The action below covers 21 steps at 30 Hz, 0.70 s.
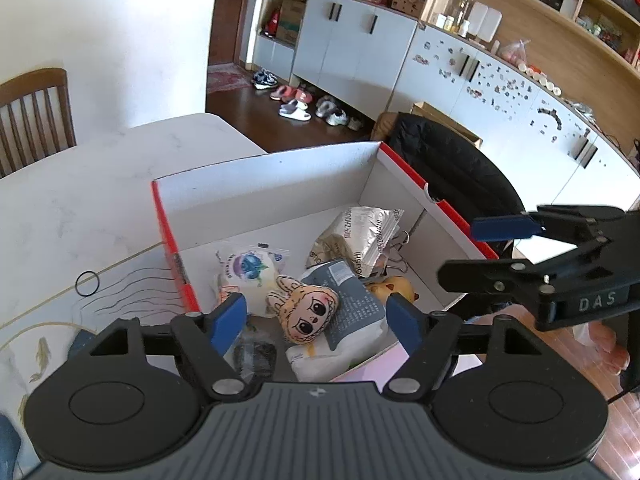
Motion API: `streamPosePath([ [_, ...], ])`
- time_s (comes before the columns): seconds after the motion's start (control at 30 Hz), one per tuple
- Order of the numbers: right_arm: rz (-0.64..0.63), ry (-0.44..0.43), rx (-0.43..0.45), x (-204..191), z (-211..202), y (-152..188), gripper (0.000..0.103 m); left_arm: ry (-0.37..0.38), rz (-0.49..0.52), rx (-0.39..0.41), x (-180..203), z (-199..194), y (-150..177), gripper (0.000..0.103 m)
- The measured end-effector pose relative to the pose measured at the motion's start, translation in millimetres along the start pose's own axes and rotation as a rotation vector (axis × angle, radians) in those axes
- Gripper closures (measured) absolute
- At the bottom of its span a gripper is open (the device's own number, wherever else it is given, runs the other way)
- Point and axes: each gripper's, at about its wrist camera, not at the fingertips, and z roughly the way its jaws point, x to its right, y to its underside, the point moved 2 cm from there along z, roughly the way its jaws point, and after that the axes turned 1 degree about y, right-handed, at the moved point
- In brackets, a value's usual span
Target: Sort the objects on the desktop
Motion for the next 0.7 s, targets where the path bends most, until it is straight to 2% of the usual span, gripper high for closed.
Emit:
streamPosePath([
  [0.3, 0.04, 0.003, 0.034, -7, -9, 15, 0.016, -0.023, 0.002, 0.029, -4, -15, 13, 0.026],
  [0.37, 0.044, 0.005, 0.042, -9, -11, 18, 0.013, -0.03, 0.006, 0.035, -4, -18, 15, 0.019],
  [0.63, 0.054, 0.022, 0.077, -18, -18, 29, 0.006, -0.056, 0.008, 0.035, -9, -26, 24, 0.012],
  [0.7, 0.052, 0.031, 0.08, -21, -19, 32, 0.005, -0.066, 0.014, 0.035, -9, -28, 26, 0.006],
])
